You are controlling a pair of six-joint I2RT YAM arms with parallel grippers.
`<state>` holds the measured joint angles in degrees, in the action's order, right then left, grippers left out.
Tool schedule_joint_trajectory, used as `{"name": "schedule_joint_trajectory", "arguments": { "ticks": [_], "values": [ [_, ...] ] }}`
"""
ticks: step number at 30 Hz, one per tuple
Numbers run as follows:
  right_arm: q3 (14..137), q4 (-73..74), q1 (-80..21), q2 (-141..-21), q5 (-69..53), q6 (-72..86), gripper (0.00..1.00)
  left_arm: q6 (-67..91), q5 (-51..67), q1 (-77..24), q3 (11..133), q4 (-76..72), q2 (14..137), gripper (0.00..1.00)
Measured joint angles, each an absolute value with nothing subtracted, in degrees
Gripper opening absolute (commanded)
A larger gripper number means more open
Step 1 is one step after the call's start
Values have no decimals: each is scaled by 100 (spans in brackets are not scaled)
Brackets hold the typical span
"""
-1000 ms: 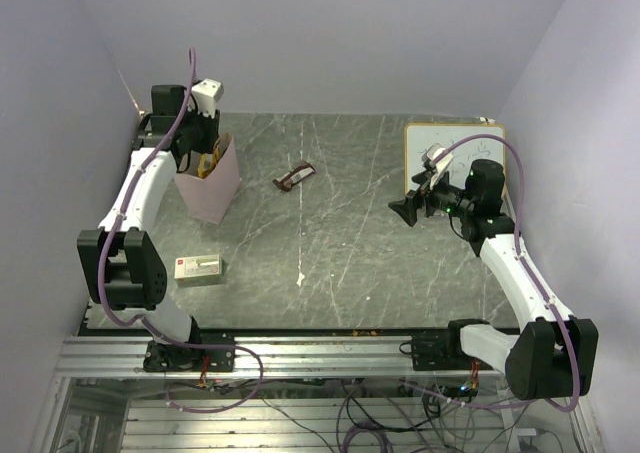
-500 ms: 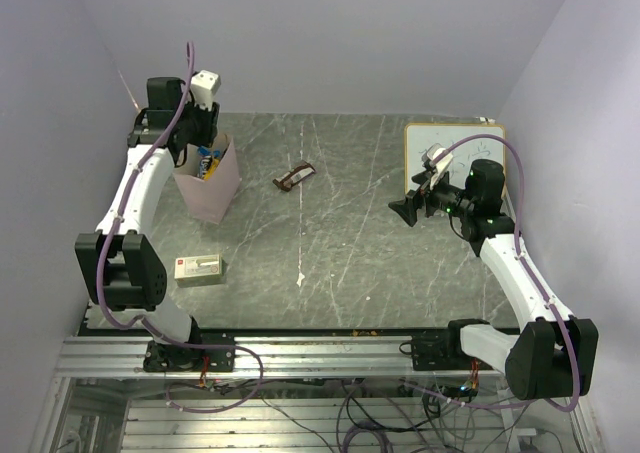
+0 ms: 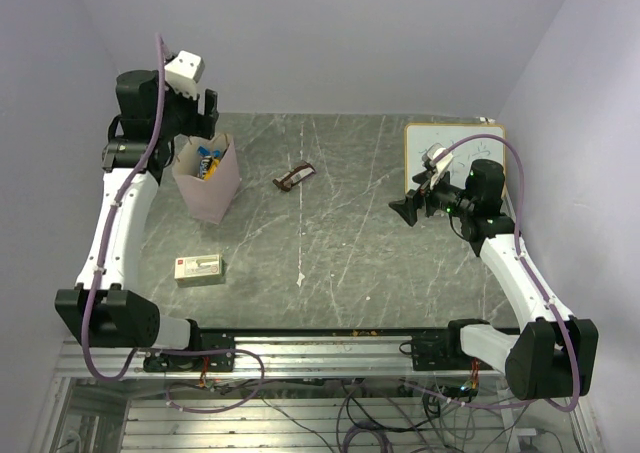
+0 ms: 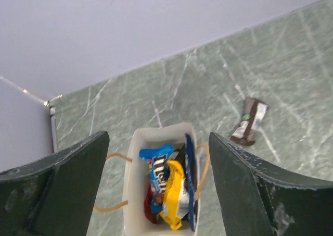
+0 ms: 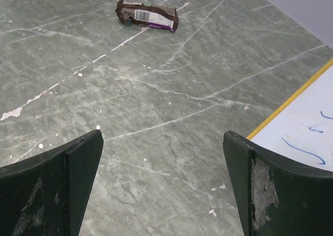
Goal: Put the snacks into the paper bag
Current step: Place the snack in the paper bag, then pick up the snack from the center of the board.
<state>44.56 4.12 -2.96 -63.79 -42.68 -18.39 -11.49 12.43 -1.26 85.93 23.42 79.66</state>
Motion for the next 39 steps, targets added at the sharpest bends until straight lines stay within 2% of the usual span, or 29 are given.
{"name": "schedule_joint_trajectory", "arguments": {
  "ticks": [5,9,18,28,39],
  "values": [
    [4456,403,-296,-6316,-4156,-1778,100,-1092,1855,-139,8947,2392,7944,99],
    [4456,366,-296,-6272,-4025,-1730,100,-1201,1990,-340,9174,2515,8012,100],
    [4456,366,-217,-6215,-3892,-1667,100,-1988,1614,-1839,9223,2762,8296,97],
    [4456,329,-102,-6073,-3896,-1608,100,-2606,930,-2720,9609,3037,9872,94],
    [4456,327,-91,-6073,-3916,-1605,100,-2593,777,-2792,10591,3607,11817,89]
  ]
}}
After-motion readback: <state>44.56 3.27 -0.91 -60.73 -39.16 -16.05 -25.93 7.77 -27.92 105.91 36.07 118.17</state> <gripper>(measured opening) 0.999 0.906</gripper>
